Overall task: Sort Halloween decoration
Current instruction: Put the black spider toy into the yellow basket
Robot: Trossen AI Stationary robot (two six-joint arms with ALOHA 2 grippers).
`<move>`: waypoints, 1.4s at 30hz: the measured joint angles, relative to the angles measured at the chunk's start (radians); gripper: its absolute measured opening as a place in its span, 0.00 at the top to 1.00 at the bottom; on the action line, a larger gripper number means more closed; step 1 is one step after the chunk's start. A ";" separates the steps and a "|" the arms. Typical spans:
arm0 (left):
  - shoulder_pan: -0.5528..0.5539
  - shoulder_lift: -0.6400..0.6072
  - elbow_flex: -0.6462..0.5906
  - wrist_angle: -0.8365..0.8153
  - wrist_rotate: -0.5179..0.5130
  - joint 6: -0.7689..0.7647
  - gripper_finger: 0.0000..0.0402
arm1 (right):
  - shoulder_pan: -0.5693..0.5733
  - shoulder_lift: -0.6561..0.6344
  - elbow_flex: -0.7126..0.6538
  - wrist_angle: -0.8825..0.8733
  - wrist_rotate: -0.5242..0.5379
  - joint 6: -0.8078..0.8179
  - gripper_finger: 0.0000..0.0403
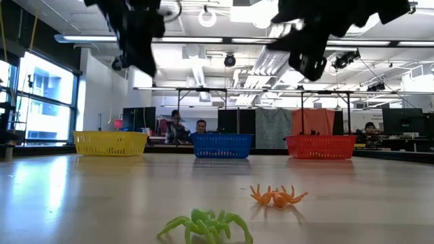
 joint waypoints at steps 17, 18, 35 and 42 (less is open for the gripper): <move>-0.665 0.038 0.016 0.339 0.093 -0.153 0.75 | 0.314 0.000 0.000 -0.227 -0.041 0.586 0.66; -0.687 0.047 0.016 0.355 0.072 -0.153 0.75 | 0.336 0.000 0.000 -0.269 -0.037 0.641 0.66; -0.841 0.158 0.016 0.407 -0.104 -0.189 0.75 | 0.466 0.111 0.005 -0.474 0.004 0.964 0.66; -0.846 0.153 0.016 0.410 -0.146 -0.198 0.75 | 0.465 0.225 0.107 -0.545 -0.035 0.917 0.66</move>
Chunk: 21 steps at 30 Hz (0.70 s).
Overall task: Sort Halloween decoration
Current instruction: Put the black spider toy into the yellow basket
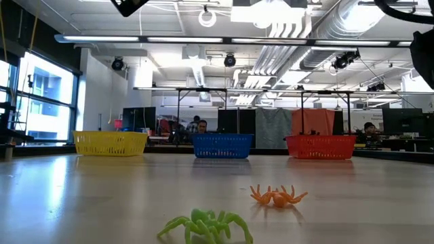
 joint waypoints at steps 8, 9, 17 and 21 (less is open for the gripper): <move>0.000 0.000 0.000 0.000 -0.001 0.003 0.75 | -0.009 0.091 0.176 -0.277 0.059 -0.068 0.66; 0.000 0.000 0.000 0.000 -0.001 0.002 0.75 | -0.013 0.104 0.199 -0.312 0.062 -0.082 0.66; 0.000 0.000 0.000 0.000 0.000 0.001 0.75 | -0.045 0.218 0.294 -0.358 0.017 -0.211 0.66; 0.000 0.000 0.000 -0.001 0.000 0.001 0.75 | -0.056 0.242 0.304 -0.373 -0.018 -0.239 0.66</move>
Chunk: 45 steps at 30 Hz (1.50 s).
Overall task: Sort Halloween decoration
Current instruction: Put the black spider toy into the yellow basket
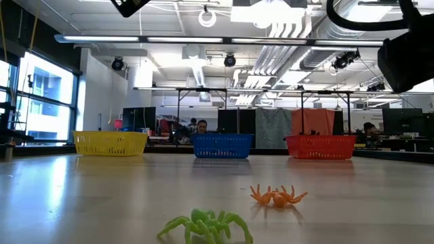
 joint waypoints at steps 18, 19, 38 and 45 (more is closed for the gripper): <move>0.000 0.000 0.000 -0.001 0.000 0.000 0.75 | -0.007 0.007 0.132 -0.192 0.106 -0.087 0.66; 0.000 0.000 0.000 -0.001 0.000 0.000 0.75 | -0.009 0.007 0.150 -0.219 0.120 -0.088 0.66; 0.000 0.000 0.000 -0.002 0.000 -0.001 0.75 | -0.011 0.007 0.131 -0.278 0.094 -0.079 0.66; 0.000 0.000 0.000 -0.002 0.000 -0.001 0.75 | -0.011 0.007 0.092 -0.188 0.073 -0.078 0.66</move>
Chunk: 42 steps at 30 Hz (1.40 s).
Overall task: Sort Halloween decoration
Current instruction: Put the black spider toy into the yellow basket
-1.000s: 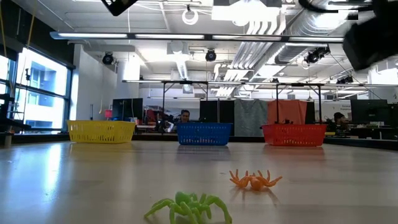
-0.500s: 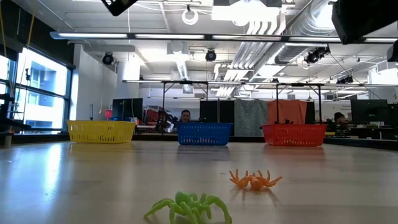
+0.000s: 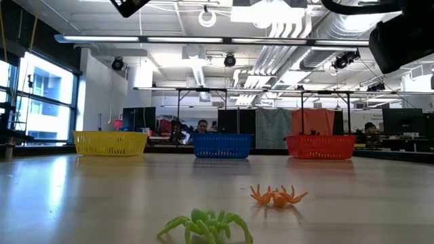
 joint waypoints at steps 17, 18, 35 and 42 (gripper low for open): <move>0.000 0.000 0.000 -0.001 0.000 0.000 0.75 | 0.000 -0.008 -0.109 0.128 -0.044 0.027 0.66; 0.000 0.000 0.000 -0.001 0.000 0.000 0.75 | 0.000 -0.008 -0.109 0.127 -0.044 0.027 0.66; 0.000 0.000 0.000 -0.003 0.000 0.000 0.75 | -0.001 -0.021 -0.111 0.122 -0.050 0.019 0.99; 0.000 0.000 0.000 -0.003 0.000 0.000 0.75 | -0.013 -0.137 -0.114 0.120 0.166 0.023 1.00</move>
